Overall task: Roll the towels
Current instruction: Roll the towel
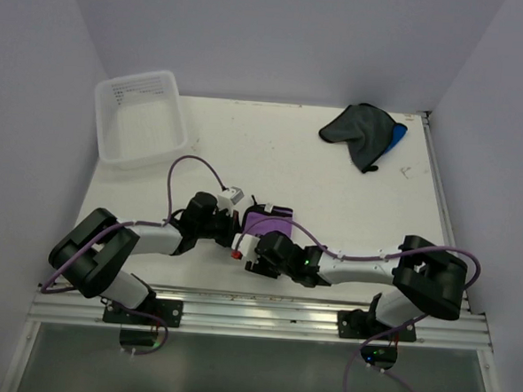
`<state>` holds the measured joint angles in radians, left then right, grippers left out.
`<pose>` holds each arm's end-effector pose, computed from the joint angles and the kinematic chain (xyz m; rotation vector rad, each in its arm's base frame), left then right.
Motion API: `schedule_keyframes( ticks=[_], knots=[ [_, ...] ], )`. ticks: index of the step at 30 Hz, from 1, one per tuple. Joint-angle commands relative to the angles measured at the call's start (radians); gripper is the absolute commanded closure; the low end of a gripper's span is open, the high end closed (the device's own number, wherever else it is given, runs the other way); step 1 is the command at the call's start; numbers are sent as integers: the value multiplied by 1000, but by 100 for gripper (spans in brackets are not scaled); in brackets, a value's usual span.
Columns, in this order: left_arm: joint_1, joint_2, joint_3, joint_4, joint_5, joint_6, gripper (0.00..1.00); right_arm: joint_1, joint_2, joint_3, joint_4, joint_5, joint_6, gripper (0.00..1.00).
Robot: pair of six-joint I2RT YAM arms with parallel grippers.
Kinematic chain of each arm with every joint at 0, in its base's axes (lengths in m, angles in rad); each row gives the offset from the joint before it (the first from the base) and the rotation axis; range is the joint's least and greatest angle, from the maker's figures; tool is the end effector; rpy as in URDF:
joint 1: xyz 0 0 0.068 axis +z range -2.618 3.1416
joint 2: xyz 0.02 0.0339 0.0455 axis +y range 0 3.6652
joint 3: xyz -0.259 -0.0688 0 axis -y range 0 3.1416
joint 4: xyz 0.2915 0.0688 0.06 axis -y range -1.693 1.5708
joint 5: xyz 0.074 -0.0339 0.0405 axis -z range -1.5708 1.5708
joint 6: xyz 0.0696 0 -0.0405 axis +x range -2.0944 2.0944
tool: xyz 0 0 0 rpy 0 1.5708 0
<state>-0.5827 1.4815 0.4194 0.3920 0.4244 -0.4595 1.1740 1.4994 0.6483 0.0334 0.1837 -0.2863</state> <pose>0.2339 -0.1885 0.0608 0.3917 2.3465 -1.0116 0.1417 0.3052 0.0883 -1.5221 1.8302 0.2060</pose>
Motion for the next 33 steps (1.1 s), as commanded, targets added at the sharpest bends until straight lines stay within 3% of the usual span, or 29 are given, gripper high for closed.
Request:
schedule_keyframes(
  ticks=[1, 19, 33],
  knots=[
    [3, -15, 19, -31, -7, 35, 100, 24, 18, 53, 82, 68, -63, 47],
    [4, -23, 2, -30, 2, 36, 100, 36, 104, 77, 89, 131, -102, 46],
    [3, -53, -19, -44, -6, 47, 100, -4, 156, 139, -55, 28, -28, 52]
  ],
)
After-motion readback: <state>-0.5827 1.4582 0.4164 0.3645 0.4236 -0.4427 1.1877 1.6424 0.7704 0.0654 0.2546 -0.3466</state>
